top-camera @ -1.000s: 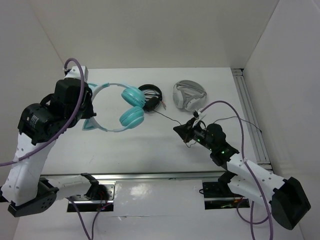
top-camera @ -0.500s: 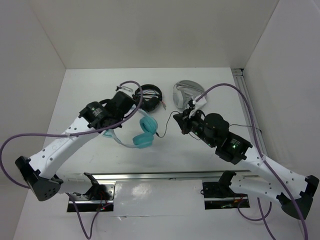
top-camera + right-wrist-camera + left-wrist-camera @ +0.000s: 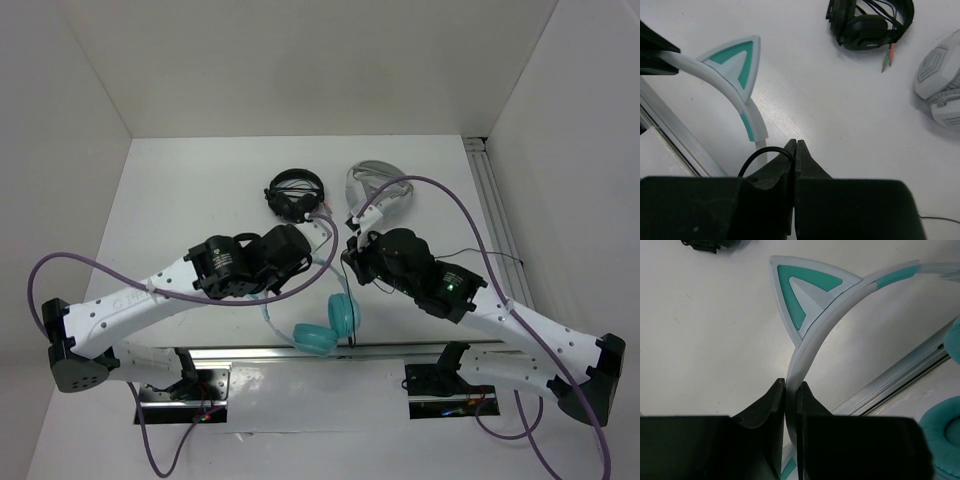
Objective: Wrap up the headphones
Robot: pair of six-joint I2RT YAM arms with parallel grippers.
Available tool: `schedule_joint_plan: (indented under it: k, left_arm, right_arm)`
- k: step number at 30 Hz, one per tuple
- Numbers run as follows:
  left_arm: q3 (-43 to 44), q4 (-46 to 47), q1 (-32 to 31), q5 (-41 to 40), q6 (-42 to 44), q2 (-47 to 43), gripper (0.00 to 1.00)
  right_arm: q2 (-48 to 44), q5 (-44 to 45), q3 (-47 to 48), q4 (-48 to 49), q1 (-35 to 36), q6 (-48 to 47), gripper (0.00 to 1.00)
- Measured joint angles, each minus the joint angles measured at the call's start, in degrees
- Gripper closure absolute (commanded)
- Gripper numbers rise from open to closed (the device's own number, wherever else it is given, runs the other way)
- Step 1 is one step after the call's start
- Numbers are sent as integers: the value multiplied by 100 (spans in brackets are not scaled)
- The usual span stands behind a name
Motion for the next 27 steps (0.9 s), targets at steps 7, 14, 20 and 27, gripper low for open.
schedule_joint_plan:
  k: [7,14,20,27]
  left_arm:
    - [33,42,-22,186,184,0,100]
    - [107,181,-20,608,411,-144,100]
    - [107,175,20,822,599,-608,100]
    - [105,179,28,752,658,-927,100]
  right_arm:
    - [68,-181,0,2,122,-15,100]
    - [173,-245,0,4,131,-15,100]
    - [481,-400,2,2,181,-35,100]
    - [522,-503,2,157,184,-35,100]
